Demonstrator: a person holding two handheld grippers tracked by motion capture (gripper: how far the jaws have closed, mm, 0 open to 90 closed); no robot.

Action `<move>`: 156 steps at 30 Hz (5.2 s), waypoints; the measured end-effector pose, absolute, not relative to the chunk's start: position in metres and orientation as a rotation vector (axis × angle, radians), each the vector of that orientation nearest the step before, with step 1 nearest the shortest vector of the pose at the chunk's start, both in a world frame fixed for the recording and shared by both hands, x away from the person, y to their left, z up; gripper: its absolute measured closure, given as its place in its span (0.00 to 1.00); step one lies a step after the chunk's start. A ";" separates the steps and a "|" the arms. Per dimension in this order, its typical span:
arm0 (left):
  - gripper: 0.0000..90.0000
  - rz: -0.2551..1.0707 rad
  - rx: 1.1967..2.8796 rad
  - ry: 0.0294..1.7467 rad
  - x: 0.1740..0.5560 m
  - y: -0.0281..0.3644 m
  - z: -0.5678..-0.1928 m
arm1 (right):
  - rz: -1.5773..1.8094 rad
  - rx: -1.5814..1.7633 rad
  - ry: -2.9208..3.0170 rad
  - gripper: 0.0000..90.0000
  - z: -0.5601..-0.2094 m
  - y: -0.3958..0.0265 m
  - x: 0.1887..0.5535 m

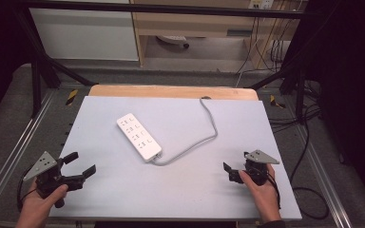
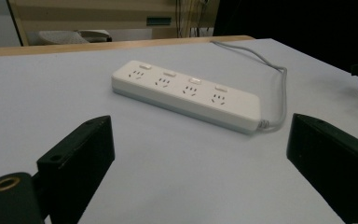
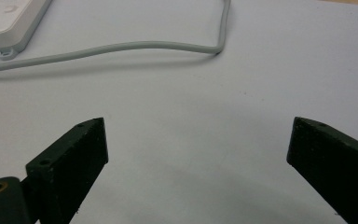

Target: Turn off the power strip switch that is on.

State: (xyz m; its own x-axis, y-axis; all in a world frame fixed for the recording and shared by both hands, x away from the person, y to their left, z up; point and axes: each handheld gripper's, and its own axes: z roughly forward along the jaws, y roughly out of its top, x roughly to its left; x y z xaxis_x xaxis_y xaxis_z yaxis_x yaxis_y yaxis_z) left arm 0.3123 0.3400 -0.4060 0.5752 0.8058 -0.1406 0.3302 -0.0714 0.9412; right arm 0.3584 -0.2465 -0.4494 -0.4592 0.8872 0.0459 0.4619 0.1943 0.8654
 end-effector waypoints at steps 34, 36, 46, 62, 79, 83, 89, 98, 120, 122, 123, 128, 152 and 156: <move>0.07 0.489 1.640 0.962 0.372 0.287 -0.366 | 1.234 1.246 1.970 0.05 -0.443 -0.242 0.354; 0.07 0.484 1.650 0.957 0.376 0.283 -0.366 | 1.232 1.248 1.969 0.05 -0.443 -0.242 0.354; 0.07 0.465 1.656 0.952 0.397 0.264 -0.366 | 1.242 1.234 1.976 0.05 -0.442 -0.241 0.354; 0.08 0.471 1.697 0.960 0.426 0.240 -0.373 | 1.249 1.220 1.981 0.05 -0.441 -0.239 0.353; 0.12 0.476 1.680 1.004 0.450 0.229 -0.382 | 1.248 1.197 1.996 0.05 -0.440 -0.236 0.353; 0.12 0.476 1.711 1.003 0.456 0.225 -0.387 | 1.240 1.209 1.998 0.05 -0.441 -0.236 0.354; 0.12 0.488 1.723 1.016 0.462 0.225 -0.390 | 1.232 1.215 2.004 0.05 -0.443 -0.237 0.355; 0.25 0.505 1.759 1.015 0.467 0.223 -0.397 | 1.231 1.216 2.017 0.05 -0.443 -0.236 0.355; 0.67 0.481 1.823 1.053 0.479 0.224 -0.413 | 1.229 1.221 2.027 0.05 -0.444 -0.236 0.356; 0.70 0.481 1.830 1.051 0.480 0.224 -0.415 | 1.230 1.221 2.027 0.05 -0.444 -0.236 0.356; 0.71 0.479 1.830 1.053 0.481 0.224 -0.415 | 1.230 1.223 2.027 0.05 -0.444 -0.236 0.356; 0.80 0.477 1.825 1.052 0.482 0.224 -0.417 | 1.230 1.222 2.028 0.05 -0.444 -0.237 0.356; 1.00 0.406 1.868 1.023 0.491 0.220 -0.434 | 1.223 1.217 2.041 0.05 -0.445 -0.236 0.357; 1.00 0.393 1.877 1.019 0.491 0.216 -0.437 | 1.225 1.220 2.042 0.05 -0.445 -0.235 0.357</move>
State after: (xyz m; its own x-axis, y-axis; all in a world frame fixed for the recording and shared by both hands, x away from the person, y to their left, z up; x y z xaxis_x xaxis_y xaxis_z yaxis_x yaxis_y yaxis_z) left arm 0.4912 0.2161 -0.4365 0.6044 0.7839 -0.1419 0.4854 -0.2212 0.8458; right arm 0.3573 -0.2353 -0.4451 -0.4996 0.8647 0.0518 0.4527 0.2096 0.8667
